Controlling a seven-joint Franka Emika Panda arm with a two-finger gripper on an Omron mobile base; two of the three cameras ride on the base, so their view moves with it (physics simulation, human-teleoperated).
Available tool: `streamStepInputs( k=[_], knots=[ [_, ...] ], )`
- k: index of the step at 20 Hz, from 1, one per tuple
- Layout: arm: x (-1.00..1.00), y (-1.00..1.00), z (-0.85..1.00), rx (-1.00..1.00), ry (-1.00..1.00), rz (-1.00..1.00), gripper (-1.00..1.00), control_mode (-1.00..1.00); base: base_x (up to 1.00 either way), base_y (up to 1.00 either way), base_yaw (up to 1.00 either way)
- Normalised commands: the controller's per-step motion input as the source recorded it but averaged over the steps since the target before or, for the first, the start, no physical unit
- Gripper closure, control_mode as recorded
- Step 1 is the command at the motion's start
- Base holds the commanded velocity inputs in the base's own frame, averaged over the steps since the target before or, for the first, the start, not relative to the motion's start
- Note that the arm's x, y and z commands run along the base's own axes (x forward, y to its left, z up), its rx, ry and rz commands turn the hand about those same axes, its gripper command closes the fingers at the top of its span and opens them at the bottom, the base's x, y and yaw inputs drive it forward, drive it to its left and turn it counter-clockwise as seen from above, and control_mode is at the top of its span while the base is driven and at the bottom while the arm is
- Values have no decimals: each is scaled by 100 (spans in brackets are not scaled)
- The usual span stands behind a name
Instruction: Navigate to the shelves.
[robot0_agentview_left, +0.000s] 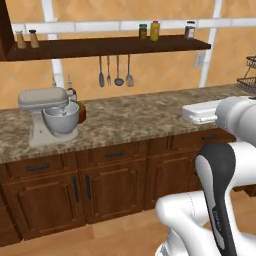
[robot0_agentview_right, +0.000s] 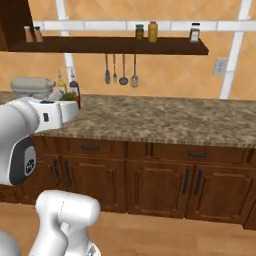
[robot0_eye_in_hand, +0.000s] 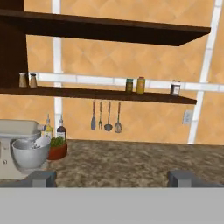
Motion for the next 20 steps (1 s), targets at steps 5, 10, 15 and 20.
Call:
streamStepInputs(
  k=[5,10,15,20],
  knots=[
    [0,0,0,0,0,0,-100,100,100,16,-6],
    [0,0,0,0,0,0,-100,100,100,73,0],
    [0,0,0,0,0,0,-100,100,100,43,0],
    [0,0,0,0,0,0,-100,100,100,-72,1]
  ],
)
